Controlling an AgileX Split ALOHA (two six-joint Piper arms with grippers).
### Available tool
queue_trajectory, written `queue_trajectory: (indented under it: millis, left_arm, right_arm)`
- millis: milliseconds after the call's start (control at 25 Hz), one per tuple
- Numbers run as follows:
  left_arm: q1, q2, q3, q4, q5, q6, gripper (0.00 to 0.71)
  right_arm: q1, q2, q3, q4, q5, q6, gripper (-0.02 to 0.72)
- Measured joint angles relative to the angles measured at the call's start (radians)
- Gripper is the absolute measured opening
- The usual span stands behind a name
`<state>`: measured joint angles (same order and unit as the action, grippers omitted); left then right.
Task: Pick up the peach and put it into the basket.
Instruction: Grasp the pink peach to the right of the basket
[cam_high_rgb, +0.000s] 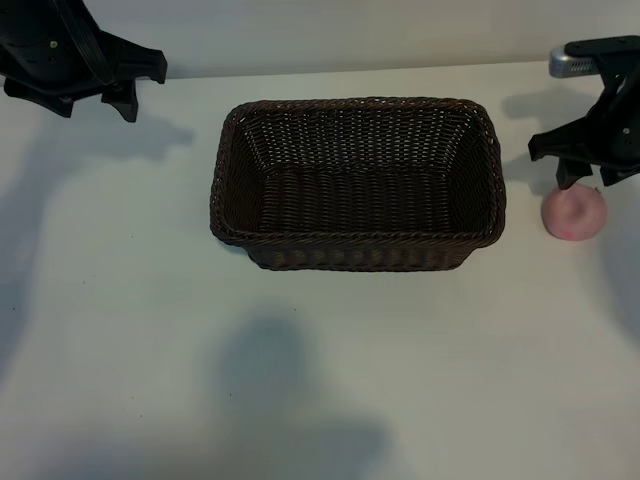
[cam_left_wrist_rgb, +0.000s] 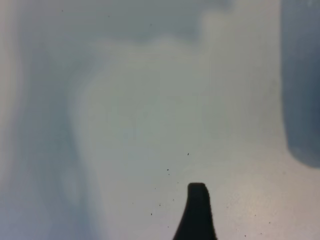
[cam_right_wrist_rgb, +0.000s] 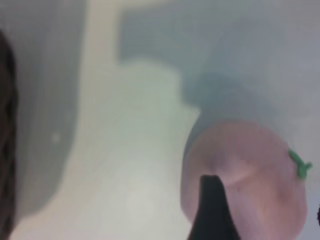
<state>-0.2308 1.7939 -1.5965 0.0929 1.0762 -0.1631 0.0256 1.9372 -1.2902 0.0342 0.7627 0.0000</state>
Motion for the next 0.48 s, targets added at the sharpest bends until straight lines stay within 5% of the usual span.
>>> queue_trajectory:
  millis: [240, 400, 480]
  left_arm:
    - [0.000, 0.000, 0.000, -0.001, -0.002, 0.000, 0.598]
    - [0.000, 0.000, 0.000, -0.001, -0.007, 0.000, 0.598]
    - [0.000, 0.000, 0.000, -0.001, -0.009, 0.000, 0.598]
  right_arm:
    - [0.000, 0.080, 0.002, -0.009, -0.006, 0.000, 0.456]
    - [0.000, 0.078, 0.002, -0.012, 0.008, 0.015, 0.158]
    - [0.000, 0.074, 0.002, -0.020, 0.021, 0.018, 0.079]
